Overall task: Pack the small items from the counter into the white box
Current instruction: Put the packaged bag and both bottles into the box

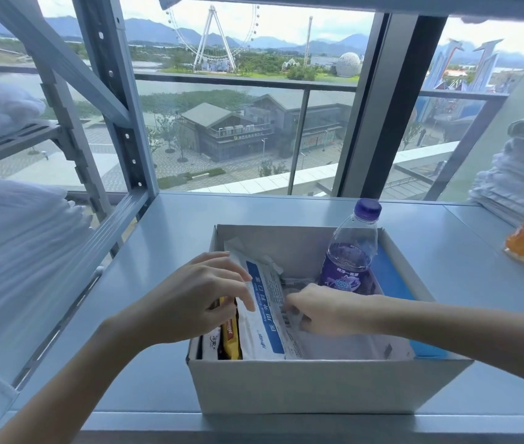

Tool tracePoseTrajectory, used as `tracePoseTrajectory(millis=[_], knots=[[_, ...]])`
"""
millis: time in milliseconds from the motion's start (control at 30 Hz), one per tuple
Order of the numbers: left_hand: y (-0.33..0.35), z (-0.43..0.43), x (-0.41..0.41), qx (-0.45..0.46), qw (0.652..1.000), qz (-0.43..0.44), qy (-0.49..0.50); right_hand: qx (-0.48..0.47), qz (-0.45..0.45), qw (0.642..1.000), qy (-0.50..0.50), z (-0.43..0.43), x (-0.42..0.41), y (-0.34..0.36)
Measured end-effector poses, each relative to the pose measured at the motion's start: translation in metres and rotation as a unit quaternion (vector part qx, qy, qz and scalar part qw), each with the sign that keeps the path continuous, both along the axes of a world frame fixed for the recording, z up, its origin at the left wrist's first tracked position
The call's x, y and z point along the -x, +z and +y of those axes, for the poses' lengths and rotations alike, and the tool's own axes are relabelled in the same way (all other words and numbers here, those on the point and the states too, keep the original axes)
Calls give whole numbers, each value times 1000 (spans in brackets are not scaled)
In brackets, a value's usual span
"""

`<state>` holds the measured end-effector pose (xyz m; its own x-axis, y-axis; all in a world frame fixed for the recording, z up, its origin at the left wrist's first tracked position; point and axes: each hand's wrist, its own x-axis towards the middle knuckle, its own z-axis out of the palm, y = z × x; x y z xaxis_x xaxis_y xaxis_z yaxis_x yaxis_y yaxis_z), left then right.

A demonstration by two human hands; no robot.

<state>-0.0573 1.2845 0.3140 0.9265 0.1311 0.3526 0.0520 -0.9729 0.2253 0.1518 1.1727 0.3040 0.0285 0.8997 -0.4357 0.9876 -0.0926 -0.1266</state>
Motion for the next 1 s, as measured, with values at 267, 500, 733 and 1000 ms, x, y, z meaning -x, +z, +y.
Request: tracePoseTrajectory(millis=[267, 500, 733, 1000], knots=[[4, 5, 4, -7, 1000, 5, 15, 83, 324, 930, -151, -23, 20, 11], [5, -5, -10, -14, 999, 47, 1, 51, 458, 871, -168, -32, 15, 15], [18, -17, -19, -62, 996, 54, -16, -29, 254, 967, 6, -41, -5, 24], [33, -53, -44, -80, 997, -16, -9, -216, 171, 961, 28, -97, -39, 59]])
